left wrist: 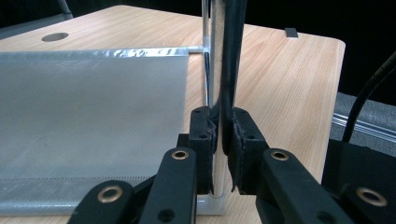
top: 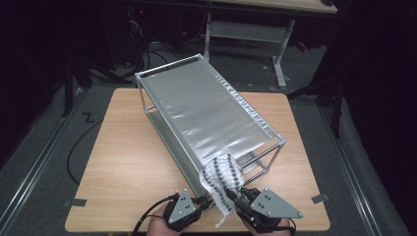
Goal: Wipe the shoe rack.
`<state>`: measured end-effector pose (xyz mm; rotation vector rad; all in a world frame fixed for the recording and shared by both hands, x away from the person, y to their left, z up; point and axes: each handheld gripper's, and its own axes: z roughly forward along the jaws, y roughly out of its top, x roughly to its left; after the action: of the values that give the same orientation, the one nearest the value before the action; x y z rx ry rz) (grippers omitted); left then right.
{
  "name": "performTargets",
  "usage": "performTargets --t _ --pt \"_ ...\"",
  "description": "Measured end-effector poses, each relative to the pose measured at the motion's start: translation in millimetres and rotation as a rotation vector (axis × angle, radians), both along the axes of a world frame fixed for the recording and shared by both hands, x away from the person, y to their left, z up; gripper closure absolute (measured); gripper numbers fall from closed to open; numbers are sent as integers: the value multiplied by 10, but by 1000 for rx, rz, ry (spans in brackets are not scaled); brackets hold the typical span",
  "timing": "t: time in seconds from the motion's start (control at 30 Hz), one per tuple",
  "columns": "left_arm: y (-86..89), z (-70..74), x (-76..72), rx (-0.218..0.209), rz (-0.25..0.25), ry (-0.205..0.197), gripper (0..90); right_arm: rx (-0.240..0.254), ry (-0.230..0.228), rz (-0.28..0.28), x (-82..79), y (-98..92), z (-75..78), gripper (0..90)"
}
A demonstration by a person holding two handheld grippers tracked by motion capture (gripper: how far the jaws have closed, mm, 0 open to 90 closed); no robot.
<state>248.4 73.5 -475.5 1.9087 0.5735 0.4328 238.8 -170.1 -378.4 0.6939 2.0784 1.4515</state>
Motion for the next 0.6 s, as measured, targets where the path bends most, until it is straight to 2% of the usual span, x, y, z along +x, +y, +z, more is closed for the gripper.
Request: performTargets --t 0.23,0.5,0.6 --pt "37 4 -13 2 7 4 809 23 14 -121 234 -332 -8 774" --pt "115 6 -52 7 21 3 809 71 36 -291 580 -832 -16 775" --pt "135 6 -60 6 27 3 809 84 40 -319 647 -926 -24 775"
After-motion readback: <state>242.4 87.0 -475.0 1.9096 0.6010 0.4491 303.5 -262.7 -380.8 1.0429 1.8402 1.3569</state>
